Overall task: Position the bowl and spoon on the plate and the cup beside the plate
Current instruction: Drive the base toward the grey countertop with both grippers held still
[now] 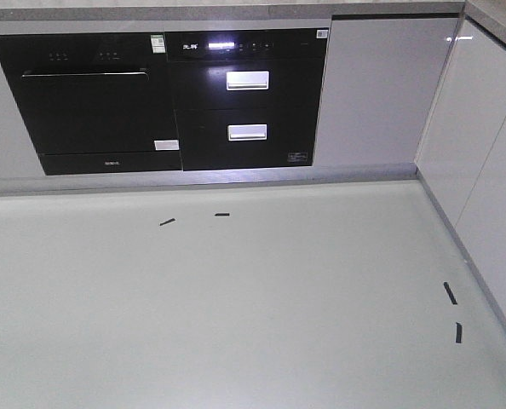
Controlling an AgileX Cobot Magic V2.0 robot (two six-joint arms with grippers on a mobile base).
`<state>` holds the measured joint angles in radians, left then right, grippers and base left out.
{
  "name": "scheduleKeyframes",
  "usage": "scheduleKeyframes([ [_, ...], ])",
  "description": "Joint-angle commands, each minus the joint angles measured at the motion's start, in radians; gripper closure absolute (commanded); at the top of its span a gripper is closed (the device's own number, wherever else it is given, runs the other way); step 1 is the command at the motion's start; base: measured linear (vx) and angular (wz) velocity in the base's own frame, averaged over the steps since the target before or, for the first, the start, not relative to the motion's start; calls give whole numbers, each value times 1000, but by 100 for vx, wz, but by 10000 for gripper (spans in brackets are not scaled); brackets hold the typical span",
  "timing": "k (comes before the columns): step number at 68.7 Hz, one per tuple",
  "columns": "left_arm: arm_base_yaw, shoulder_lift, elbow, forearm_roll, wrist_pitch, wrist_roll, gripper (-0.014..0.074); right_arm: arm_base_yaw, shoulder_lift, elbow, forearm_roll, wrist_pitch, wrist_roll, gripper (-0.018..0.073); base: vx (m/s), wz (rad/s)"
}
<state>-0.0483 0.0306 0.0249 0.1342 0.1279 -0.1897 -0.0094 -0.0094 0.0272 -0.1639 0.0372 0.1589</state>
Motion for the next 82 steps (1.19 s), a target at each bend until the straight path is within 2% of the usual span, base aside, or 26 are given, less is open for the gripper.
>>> scheduleKeyframes([
  [1,3,9,30,-8,-69,-8,602,-7,-11,16,-7,-70,-11,564,0,0],
  [82,3,9,30,-8,-69,-8,602,-7,-11,16,-7,-70,-11,564,0,0],
])
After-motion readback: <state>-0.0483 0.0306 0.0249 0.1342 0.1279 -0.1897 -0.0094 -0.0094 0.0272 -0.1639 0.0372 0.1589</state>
